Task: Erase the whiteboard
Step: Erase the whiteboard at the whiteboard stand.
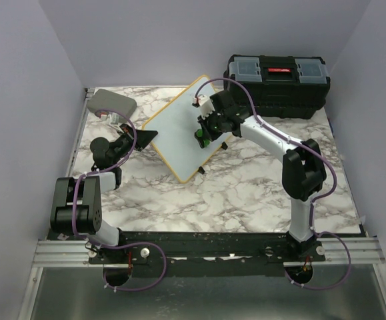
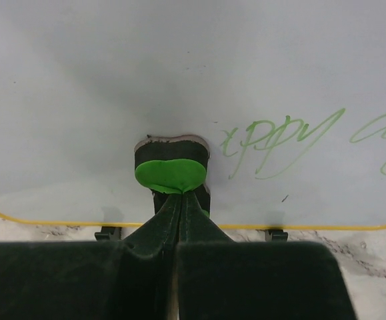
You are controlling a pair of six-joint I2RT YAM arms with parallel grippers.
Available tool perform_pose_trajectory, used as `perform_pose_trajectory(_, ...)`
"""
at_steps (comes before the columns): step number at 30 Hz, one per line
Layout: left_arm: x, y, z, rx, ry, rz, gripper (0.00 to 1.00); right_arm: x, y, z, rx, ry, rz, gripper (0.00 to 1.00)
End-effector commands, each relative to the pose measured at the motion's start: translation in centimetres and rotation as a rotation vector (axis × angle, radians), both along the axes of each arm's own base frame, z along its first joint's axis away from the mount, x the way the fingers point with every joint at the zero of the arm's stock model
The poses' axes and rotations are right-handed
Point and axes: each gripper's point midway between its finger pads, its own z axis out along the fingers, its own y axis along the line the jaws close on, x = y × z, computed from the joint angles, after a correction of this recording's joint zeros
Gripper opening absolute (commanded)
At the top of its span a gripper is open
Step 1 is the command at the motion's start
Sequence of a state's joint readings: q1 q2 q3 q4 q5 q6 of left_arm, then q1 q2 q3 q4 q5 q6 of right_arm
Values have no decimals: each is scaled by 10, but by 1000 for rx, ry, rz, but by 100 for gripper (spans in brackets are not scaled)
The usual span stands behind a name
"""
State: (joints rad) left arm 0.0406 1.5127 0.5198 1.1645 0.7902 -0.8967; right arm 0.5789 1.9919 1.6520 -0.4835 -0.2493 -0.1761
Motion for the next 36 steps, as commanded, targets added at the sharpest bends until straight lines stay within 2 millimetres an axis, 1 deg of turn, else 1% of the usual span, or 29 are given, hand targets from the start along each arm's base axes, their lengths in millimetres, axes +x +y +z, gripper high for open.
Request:
perform_pose_trajectory(1, -16, -18, 3, 26, -27, -114, 0, 8, 7, -8, 8, -3, -85, 1)
perform_pose_trajectory(3, -16, -18, 3, 27, -28, -115, 0, 27, -8, -5, -42, -70, -200, 1)
perform_pose_trajectory(5, -16, -18, 4, 28, -28, -113, 0, 35, -13, 0, -28, -89, -243, 1)
perform_pose_trajectory(8, -15, -18, 3, 28, -27, -113, 0, 31, 0, 14, 50, -89, -190, 1)
perform_pose_trajectory(10, -16, -18, 3, 25, -25, -114, 0, 33, 8, 22, 85, -92, -173, 1)
perform_pose_trajectory(12, -16, -18, 2, 24, -24, -113, 0, 42, 8, 29, 91, -111, -207, 1)
perform_pose_trajectory(15, -17, -18, 3, 31, -27, -113, 0, 50, 7, 36, 99, -140, -245, 1)
perform_pose_trajectory(22, -16, -18, 3, 30, -25, -113, 0, 51, 1, 36, 93, -162, -267, 1)
perform_pose_trajectory(25, -17, -18, 2, 29, -25, -113, 0, 56, -4, 37, 71, -185, -282, 1)
perform_pose_trajectory(27, -17, -18, 2, 29, -25, -114, 0, 61, -12, 35, 29, -212, -311, 1)
perform_pose_trajectory(29, -17, -18, 3, 30, -27, -114, 0, 62, -20, 28, -28, -220, -312, 1)
perform_pose_trajectory(31, -16, -18, 2, 30, -25, -114, 0, 56, -22, 17, -71, -184, -272, 1)
perform_pose_trajectory(32, -16, -18, 3, 29, -26, -114, 0, 48, -17, 11, -69, -152, -224, 1)
perform_pose_trajectory(34, -16, -18, 3, 28, -25, -114, 0, 18, 0, 0, -24, -49, -61, 1)
perform_pose_trajectory(36, -16, -19, 3, 28, -26, -117, 0, -9, 16, -5, 37, 45, 88, 1)
